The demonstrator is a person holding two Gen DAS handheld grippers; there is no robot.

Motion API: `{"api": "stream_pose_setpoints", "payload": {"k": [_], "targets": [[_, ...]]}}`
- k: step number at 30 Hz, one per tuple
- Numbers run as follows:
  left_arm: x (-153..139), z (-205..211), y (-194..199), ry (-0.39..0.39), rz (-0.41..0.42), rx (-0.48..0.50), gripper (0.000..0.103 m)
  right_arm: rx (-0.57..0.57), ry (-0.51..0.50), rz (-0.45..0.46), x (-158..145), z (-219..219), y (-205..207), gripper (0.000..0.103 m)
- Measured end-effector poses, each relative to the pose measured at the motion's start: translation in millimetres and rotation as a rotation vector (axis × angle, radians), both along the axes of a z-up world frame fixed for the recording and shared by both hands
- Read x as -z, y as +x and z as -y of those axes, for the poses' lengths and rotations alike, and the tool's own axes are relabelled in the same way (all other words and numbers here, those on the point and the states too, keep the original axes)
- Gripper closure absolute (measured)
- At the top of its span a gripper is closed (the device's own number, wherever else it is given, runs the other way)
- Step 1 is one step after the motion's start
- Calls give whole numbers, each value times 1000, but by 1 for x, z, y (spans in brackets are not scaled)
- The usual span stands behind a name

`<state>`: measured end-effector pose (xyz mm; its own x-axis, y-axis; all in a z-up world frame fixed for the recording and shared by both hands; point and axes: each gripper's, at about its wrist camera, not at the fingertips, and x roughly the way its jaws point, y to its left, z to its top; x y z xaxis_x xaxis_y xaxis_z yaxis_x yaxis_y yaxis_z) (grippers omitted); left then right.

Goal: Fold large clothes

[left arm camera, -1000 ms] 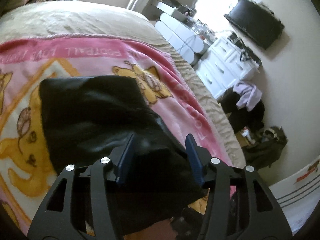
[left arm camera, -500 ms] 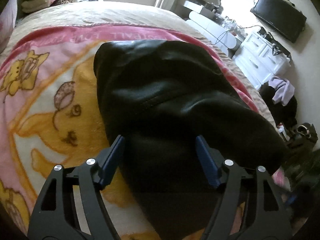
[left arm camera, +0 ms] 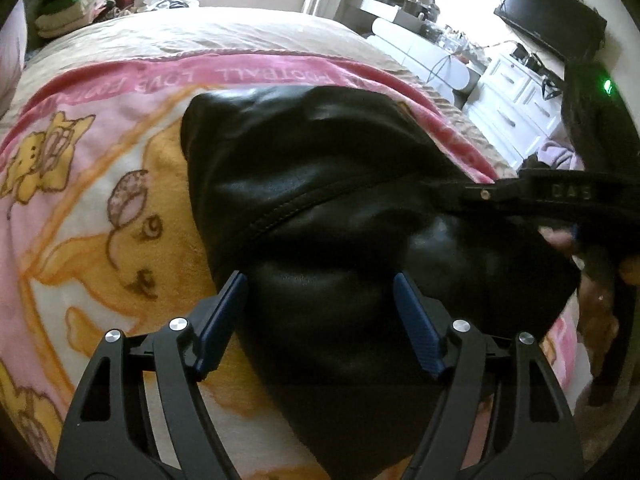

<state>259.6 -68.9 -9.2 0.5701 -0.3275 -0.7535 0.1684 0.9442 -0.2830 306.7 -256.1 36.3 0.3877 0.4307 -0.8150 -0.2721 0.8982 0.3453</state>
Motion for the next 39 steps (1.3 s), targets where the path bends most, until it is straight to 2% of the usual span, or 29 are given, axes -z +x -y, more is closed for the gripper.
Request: {"api": "stream_pose_setpoints", "payload": {"k": [1, 3, 4, 6, 7, 10, 11, 13, 17, 18, 20, 21, 24, 26, 28, 32, 34, 39], "targets": [[-3, -4, -1, -23, 1, 5, 36, -12, 48, 42, -12, 2, -5, 81], [-11, -16, -3, -119, 10, 9, 34, -15, 186, 108, -27, 19, -11, 82], [-16, -24, -3, -164, 11, 1, 33, -12, 219, 140, -30, 30, -16, 82], [-18, -27, -3, -164, 11, -12, 32, 27, 228, 124, -15, 52, -13, 82], [-15, -27, -1, -171, -1, -14, 28, 48, 237, 102, -2, 62, -11, 82], [5, -18, 3, -195, -69, 4, 21, 86, 269, 46, 40, 86, -9, 82], [11, -15, 4, -187, -83, 8, 21, 89, 271, 53, 46, 90, -11, 81], [25, -9, 4, -207, -110, 16, 10, 105, 264, 69, 60, 97, -11, 80], [40, -9, 6, -285, -150, 5, 9, 126, 206, 100, 75, 98, -15, 74], [42, -8, 8, -294, -158, 2, 8, 139, 190, 98, 75, 99, -14, 66], [43, -6, 11, -310, -168, 3, 8, 148, 205, 87, 72, 102, -16, 61], [44, -5, 12, -320, -174, 5, 8, 154, 229, 78, 68, 106, -18, 55], [43, -2, 14, -326, -178, 8, 8, 133, 260, 96, 53, 112, -27, 26], [43, 1, 16, -323, -180, 15, 8, 122, 275, 100, 48, 118, -34, 18], [43, 7, 17, -319, -185, 24, 8, 102, 301, 66, 53, 124, -40, 10], [44, 14, 20, -307, -185, 31, 8, 84, 338, -72, 88, 129, -39, 11], [44, 17, 22, -281, -191, 40, 8, 81, 432, -165, 111, 128, -37, 31], [33, 19, 29, -187, -184, 77, 9, 141, 480, -152, 109, 115, -57, 40]]}}
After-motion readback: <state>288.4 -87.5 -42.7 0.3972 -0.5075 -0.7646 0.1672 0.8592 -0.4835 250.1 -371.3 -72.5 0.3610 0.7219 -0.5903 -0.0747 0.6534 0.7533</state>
